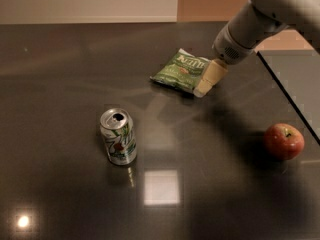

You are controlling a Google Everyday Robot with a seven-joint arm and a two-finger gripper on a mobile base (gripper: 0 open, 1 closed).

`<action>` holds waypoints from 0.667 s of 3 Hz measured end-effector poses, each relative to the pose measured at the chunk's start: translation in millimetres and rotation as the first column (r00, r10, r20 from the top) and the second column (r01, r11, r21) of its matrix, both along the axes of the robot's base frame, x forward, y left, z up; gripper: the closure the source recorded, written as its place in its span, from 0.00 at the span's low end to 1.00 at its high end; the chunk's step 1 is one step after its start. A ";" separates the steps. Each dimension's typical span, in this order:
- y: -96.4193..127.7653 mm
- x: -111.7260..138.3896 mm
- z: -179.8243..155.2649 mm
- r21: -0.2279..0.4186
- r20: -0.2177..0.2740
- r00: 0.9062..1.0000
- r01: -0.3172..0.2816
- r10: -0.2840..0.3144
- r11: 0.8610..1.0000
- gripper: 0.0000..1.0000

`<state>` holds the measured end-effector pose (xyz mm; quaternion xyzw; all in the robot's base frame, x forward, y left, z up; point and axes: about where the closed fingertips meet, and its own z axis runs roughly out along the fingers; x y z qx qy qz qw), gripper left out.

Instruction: Move green jalapeno chip bag near 7up can

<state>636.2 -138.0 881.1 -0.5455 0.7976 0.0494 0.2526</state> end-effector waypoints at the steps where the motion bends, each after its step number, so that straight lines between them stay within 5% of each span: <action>1: 14.8 7.1 -13.3 0.006 0.001 1.000 -0.018 0.018 1.000 0.00; 2: 35.7 17.3 -35.2 -0.006 -0.003 0.999 -0.040 0.040 0.999 0.00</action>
Offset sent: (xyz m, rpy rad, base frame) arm 0.0156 0.0423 -0.0332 0.0031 -0.0073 0.0520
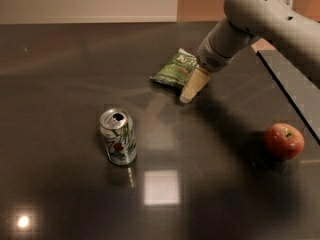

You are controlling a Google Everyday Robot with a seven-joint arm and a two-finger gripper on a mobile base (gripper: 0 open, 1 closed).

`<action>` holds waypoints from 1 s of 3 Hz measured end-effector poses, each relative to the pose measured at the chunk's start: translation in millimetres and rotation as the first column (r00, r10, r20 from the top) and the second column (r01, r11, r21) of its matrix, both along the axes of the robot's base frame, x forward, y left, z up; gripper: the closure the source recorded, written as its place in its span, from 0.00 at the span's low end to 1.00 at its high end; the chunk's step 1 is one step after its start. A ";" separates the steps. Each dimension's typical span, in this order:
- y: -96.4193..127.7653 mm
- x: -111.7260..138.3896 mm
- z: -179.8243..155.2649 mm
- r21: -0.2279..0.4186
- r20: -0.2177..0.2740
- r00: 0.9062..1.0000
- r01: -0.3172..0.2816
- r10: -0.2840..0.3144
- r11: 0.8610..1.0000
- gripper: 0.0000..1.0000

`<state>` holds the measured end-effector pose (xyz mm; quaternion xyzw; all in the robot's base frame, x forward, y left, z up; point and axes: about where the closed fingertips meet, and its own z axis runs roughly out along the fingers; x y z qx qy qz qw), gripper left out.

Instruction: Move green jalapeno chip bag near 7up can

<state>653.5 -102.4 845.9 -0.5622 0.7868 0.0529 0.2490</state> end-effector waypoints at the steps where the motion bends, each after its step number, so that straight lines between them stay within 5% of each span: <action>1: 1.6 5.8 -7.5 -0.008 -0.007 1.000 0.001 -0.001 1.000 0.00; 2: 1.5 9.3 -12.5 -0.014 -0.018 1.000 -0.001 0.001 1.000 0.17; 3: 1.6 8.6 -11.9 -0.006 -0.032 0.999 -0.008 0.008 1.000 0.47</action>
Offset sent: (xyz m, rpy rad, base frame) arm 0.0136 -0.0019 -0.0144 -0.0215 0.0248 -0.0013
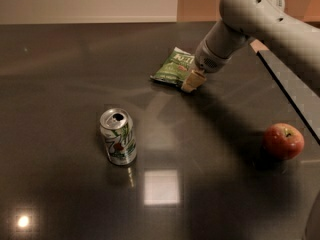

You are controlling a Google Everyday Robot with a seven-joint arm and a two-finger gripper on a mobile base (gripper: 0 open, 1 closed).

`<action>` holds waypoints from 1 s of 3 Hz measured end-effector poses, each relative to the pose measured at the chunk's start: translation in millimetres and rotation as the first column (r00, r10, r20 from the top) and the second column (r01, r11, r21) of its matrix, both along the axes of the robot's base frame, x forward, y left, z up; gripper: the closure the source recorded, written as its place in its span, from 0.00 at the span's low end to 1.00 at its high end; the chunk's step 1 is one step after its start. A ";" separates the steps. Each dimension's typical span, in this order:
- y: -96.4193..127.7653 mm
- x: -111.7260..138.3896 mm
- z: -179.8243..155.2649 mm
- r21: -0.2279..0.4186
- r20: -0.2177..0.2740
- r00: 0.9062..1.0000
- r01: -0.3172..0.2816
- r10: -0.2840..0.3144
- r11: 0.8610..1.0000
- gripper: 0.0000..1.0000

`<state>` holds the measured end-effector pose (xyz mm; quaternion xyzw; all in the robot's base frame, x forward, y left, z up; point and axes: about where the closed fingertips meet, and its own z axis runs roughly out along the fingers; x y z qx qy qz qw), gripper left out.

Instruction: Move green jalapeno chip bag near 7up can

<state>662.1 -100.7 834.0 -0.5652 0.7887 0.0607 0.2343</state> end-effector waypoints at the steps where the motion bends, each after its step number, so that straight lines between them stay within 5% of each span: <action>1: 0.4 -3.1 4.6 0.014 -0.008 1.000 -0.005 0.005 1.000 0.72; 2: 4.9 -20.5 13.6 0.047 -0.025 0.999 -0.028 0.030 0.998 0.94; 3: 17.6 -55.3 27.3 0.098 -0.041 0.995 -0.092 0.096 0.991 1.00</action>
Offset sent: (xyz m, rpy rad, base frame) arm -0.0459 0.0088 0.0315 0.0991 0.0449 0.0580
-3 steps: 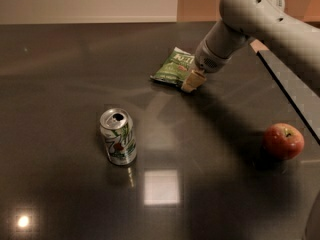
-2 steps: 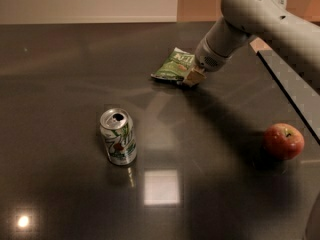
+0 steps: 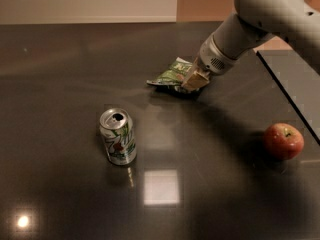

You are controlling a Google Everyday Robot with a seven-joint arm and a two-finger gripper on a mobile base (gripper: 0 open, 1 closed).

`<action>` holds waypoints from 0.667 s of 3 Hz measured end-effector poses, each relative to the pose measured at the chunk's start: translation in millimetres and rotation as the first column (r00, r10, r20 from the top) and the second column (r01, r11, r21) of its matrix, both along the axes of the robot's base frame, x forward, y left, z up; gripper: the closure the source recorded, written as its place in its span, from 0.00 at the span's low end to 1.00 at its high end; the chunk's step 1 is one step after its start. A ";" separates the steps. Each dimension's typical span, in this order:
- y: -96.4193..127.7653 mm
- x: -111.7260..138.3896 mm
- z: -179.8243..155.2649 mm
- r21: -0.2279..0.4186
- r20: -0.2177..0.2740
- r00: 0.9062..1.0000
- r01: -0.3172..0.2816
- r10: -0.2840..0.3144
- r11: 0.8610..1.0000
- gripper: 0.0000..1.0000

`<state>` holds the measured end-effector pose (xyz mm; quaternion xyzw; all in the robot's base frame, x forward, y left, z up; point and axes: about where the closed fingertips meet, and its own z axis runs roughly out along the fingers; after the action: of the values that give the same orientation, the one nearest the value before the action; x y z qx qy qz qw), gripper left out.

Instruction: Move green jalapeno chip bag near 7up can

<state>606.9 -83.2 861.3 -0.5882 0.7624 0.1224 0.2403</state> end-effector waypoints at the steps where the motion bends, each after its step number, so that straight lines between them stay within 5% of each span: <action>1: 16.3 -47.2 13.0 0.049 -0.016 0.994 -0.106 0.107 0.993 1.00; 2: 24.0 -90.6 18.4 0.071 -0.025 0.978 -0.204 0.206 0.976 1.00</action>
Offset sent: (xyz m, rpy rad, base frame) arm -0.1458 0.0286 0.0252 0.0908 0.0479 0.3291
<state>516.3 -59.1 879.8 -0.6531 0.6969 0.1816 0.2340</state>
